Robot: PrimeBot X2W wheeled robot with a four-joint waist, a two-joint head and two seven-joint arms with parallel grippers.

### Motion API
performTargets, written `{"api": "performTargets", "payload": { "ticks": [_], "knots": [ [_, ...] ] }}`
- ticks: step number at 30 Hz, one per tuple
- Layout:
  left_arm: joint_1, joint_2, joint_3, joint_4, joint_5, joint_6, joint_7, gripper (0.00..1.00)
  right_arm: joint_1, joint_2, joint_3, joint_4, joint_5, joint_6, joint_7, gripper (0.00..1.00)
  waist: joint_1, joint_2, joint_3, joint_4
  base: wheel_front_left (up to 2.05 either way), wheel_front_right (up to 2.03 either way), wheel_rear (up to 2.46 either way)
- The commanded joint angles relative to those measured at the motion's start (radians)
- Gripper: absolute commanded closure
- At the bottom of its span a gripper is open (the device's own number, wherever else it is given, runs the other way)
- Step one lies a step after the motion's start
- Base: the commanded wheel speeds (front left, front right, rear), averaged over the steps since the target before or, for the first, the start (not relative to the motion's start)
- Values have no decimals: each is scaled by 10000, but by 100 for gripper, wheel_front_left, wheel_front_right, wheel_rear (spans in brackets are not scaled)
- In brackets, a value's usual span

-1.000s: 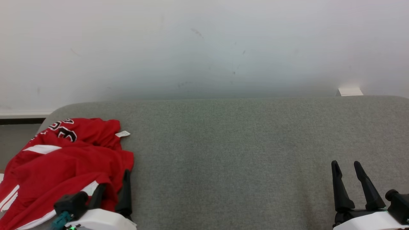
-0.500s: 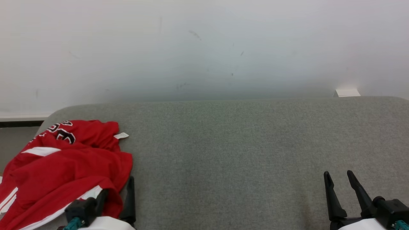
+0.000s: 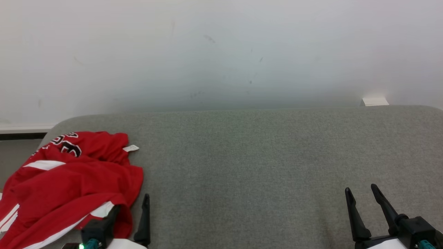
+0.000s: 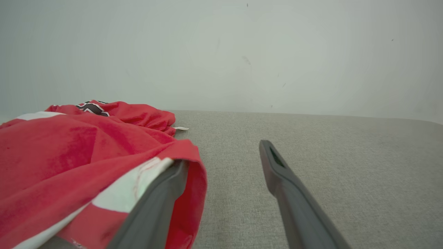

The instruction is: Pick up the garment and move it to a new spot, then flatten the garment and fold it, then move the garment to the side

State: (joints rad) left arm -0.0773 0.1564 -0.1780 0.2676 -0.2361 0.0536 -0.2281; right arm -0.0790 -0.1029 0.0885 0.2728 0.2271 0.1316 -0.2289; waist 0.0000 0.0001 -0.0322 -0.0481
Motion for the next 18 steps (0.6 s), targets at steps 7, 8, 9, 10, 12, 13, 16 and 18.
{"api": "performTargets", "payload": {
  "ticks": [7, 8, 9, 10, 12, 13, 16, 18],
  "knots": [
    [9, -13, 107, 61, 631, 29, -213, 0, -81, 17, -160, -203, -513, -16, -208, 0, 0, -1, -15, -34, 0, 0, 0],
    [14, -23, 123, 74, 693, 21, -239, 0, -72, 26, -175, -211, -566, -16, -227, 0, 0, -1, -16, -39, 0, 0, 0],
    [17, -31, 135, 86, 781, 11, -241, 0, -65, 34, -176, -211, -630, -16, -216, 0, 0, -1, -18, -45, 0, 0, 0],
    [21, -41, 144, 106, 840, 1, -252, 0, -62, 41, -174, -206, -698, -16, -243, 0, 0, -1, -18, -51, 0, 0, 0],
    [27, -72, 146, 128, 984, -7, -299, 0, -66, 46, -168, -190, -820, -16, -296, 0, 0, -1, -22, -63, 0, 0, 0],
    [38, -89, 147, 136, 1013, -10, -305, 0, -69, 46, -165, -180, -882, -16, -306, 0, 0, -1, -26, -69, 0, 0, 0],
    [59, -114, 154, 173, 1242, -23, -362, 0, -75, 38, -144, -152, -1082, -17, -356, 0, 0, -1, -45, -88, 0, 0, 0],
    [64, -124, 176, 217, 1388, -47, -384, 0, -67, 40, -122, -131, -1151, -17, -388, 0, 0, -1, -59, -100, 0, 0, 0]
  ]
}}
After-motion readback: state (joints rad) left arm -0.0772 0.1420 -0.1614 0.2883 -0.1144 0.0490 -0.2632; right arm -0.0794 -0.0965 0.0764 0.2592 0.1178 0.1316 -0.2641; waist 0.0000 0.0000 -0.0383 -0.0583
